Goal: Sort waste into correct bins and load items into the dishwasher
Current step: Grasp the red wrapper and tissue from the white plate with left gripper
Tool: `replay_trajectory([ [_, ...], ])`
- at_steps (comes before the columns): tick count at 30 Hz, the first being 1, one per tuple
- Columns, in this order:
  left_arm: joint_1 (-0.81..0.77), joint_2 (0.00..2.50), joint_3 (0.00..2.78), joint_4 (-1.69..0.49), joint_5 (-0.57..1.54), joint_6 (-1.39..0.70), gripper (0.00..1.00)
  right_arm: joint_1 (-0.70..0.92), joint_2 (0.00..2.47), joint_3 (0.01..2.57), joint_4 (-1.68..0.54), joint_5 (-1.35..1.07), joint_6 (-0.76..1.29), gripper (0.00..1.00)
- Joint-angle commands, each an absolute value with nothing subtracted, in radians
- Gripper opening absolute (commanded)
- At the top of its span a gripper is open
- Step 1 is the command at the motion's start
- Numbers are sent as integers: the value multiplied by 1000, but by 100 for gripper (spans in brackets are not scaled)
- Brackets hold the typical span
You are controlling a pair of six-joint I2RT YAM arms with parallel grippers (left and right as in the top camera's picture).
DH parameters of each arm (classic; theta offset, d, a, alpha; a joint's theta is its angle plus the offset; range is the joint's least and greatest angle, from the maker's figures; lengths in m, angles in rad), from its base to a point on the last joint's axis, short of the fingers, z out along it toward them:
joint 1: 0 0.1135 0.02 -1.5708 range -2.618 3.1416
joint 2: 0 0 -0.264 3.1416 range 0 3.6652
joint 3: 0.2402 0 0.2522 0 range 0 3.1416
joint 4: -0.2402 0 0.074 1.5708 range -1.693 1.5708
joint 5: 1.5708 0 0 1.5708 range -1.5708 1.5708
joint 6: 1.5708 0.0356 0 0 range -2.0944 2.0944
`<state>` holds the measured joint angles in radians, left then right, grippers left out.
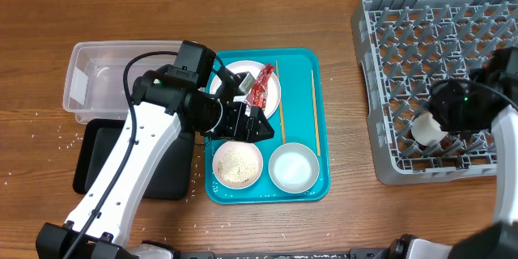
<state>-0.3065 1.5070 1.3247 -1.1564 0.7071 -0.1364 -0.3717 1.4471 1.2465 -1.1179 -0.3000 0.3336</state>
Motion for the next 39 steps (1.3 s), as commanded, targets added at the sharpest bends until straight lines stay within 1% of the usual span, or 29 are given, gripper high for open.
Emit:
replay_trajectory([
  [1,-308,1471,1338,-1153,551,-236,84,-366,1285,1296,-1124,-568,223,39],
  [2,-309,1467,1338,-1152,490,-278,84,-360,1252,1296,-1131,-615,206,42],
  [3,-317,1464,1338,-1145,337,-377,83,-331,1181,1296,-1146,-688,203,53],
  [4,-336,1471,1337,-1120,219,-421,83,-292,1140,1296,-1160,-695,204,64],
  [5,-346,1475,1337,-1100,167,-434,84,-266,1123,1296,-1168,-694,204,70],
  [7,-377,1499,1337,-1041,84,-437,86,-206,1104,1296,-1177,-694,204,75],
  [10,-416,1551,1337,-963,25,-422,88,-123,1102,1296,-1180,-693,204,77],
  [12,-439,1597,1337,-918,14,-422,86,-64,1109,1295,-1180,-690,205,77],
  [14,-452,1637,1337,-886,19,-423,81,-26,1115,1295,-1179,-680,205,77],
  [16,-463,1679,1337,-850,18,-430,81,-1,1122,1295,-1180,-660,209,77],
  [18,-469,1723,1337,-744,18,-390,81,2,1124,1295,-1178,-648,209,77],
  [23,-470,1813,1337,-598,7,-319,78,2,1124,1295,-1181,-648,208,77],
  [26,-470,1879,1337,-525,7,-303,75,2,1124,1295,-1186,-648,209,77],
  [29,-470,1951,1337,-440,6,-262,67,2,1124,1295,-1187,-648,209,77],
  [31,-470,1982,1337,-410,-11,-262,66,2,1124,1295,-1187,-648,209,77],
  [34,-470,2019,1337,-394,-32,-262,62,2,1124,1295,-1188,-649,209,77],
  [36,-470,2035,1337,-395,-29,-262,56,2,1124,1295,-1190,-648,209,77],
  [37,-471,2041,1337,-400,-23,-262,51,2,1124,1295,-1190,-648,209,77],
  [38,-471,2048,1337,-408,-14,-262,45,2,1124,1295,-1190,-649,209,77],
  [39,-471,2049,1337,-418,1,-262,33,2,1124,1295,-1190,-649,209,76],
])
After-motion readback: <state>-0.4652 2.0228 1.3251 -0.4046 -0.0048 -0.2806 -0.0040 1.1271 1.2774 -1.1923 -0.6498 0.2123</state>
